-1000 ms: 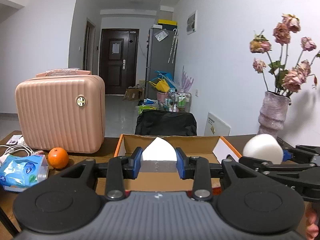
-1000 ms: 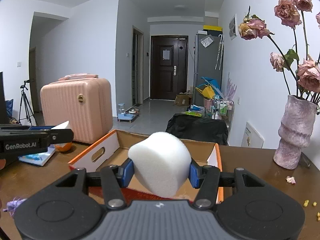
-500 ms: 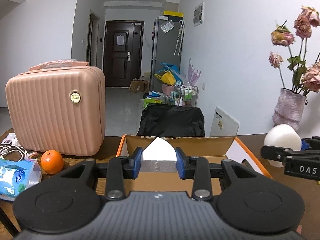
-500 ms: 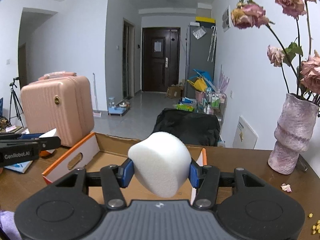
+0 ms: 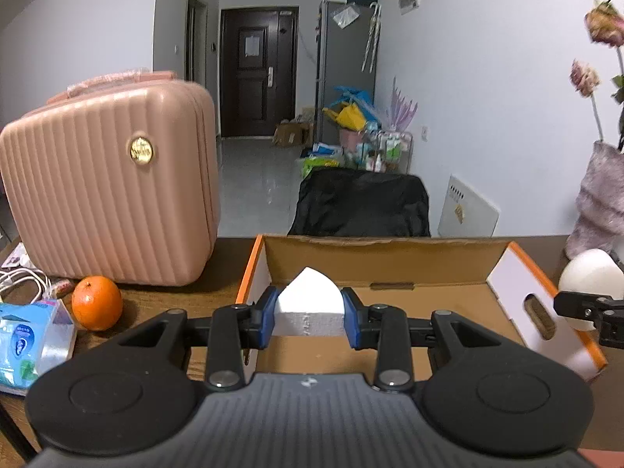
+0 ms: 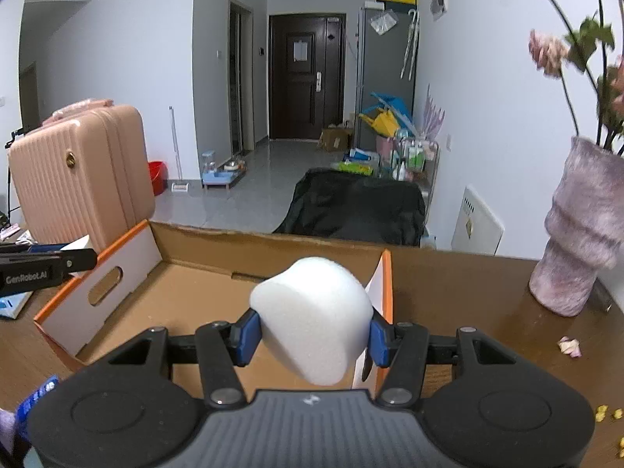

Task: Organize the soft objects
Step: 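Carry the wedge in the left tool while the right tool carries the cylinder into the cardboard box, then open the left tool over the box while the right tool releases the cylinder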

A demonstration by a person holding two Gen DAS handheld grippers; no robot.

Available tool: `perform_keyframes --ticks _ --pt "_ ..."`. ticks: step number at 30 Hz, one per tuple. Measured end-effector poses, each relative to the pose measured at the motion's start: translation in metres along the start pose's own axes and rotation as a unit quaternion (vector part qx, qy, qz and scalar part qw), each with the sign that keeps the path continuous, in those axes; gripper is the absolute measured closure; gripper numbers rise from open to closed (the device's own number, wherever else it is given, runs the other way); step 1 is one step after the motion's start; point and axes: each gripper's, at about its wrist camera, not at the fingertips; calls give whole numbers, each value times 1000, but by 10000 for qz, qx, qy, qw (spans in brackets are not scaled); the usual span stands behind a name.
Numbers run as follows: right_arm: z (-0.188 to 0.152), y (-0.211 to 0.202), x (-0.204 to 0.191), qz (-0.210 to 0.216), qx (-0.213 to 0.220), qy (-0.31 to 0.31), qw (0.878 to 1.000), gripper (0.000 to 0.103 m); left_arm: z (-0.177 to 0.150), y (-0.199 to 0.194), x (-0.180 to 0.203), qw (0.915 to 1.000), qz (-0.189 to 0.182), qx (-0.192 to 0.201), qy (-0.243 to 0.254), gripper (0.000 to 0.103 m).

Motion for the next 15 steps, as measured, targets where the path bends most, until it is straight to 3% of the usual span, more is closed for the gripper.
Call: perform_keyframes --ticks 12,13,15 --pt "-15 36 0 -76 -324 85 9994 45 -14 33 3 9991 153 -368 109 65" --pt "-16 37 -1 -90 -327 89 9994 38 -15 33 3 9991 131 -379 117 63" --pt "-16 37 0 -108 -303 100 9994 21 -16 33 4 9991 98 -401 138 45"
Point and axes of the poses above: each gripper's, at about its wrist camera, not at the fingertips, and y roughly the way its jaws point, x to its right, z to its top, and after that the axes turned 3 degrees about y, right-handed
